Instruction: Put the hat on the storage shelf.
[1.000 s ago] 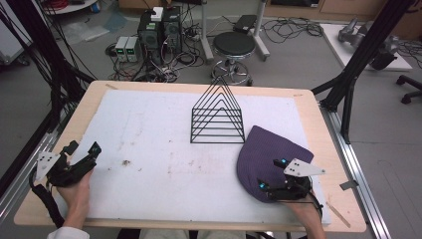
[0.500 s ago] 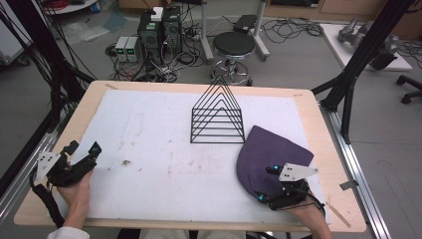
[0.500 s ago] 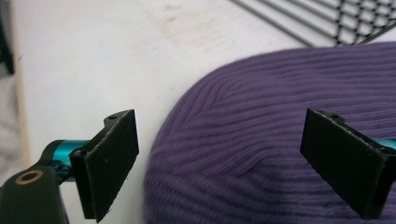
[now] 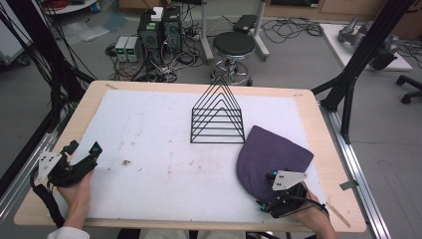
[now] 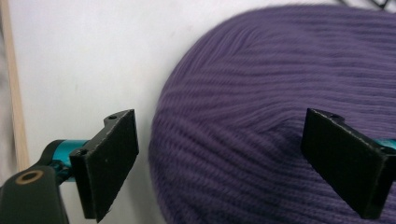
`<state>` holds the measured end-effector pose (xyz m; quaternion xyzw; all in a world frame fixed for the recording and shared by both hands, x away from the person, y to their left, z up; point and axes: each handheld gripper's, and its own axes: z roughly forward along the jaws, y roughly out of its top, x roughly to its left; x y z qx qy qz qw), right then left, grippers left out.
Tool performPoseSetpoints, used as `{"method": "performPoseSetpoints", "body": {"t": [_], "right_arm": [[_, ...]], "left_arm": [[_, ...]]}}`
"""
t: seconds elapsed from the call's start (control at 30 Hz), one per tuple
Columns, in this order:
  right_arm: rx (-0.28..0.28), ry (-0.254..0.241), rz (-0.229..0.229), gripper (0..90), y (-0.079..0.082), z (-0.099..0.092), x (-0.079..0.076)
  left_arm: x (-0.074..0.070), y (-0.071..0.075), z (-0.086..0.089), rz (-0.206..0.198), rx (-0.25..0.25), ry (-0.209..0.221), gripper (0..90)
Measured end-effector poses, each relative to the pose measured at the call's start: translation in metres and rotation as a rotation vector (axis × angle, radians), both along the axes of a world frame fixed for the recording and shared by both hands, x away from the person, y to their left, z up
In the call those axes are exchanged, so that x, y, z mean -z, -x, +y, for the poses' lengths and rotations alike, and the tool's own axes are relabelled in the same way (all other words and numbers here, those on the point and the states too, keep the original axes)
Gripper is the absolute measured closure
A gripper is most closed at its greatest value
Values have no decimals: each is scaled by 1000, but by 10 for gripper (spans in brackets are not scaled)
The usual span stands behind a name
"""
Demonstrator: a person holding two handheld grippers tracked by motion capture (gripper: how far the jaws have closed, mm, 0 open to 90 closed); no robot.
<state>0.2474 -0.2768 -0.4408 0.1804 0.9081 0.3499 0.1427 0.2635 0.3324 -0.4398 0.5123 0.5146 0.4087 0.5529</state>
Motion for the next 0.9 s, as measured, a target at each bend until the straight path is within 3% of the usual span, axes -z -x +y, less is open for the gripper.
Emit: {"method": "performPoseSetpoints", "body": {"t": [0.17, 0.43, 0.6, 0.73, 0.83, 0.87, 0.9], "right_arm": [[2, 28, -9, 107, -1, -1, 1], [41, 20, 6, 189, -4, -4, 1], [86, -14, 33, 345, -7, -9, 1], [133, -21, 21, 491, -7, -9, 0], [140, -5, -3, 565, -6, -9, 0], [144, 4, -15, 641, -5, -8, 0], [144, 4, -15, 641, -5, -8, 0]], "left_arm": [[0, 0, 0, 1, 2, -2, 215], [1, -1, 1, 12, -2, 7, 214], [1, -1, 1, 13, 2, 10, 214], [1, -1, 1, 13, 2, 11, 214], [1, -1, 1, 14, 4, 13, 214], [1, -1, 1, 12, 5, 11, 214], [1, -1, 1, 12, 5, 11, 214]]}}
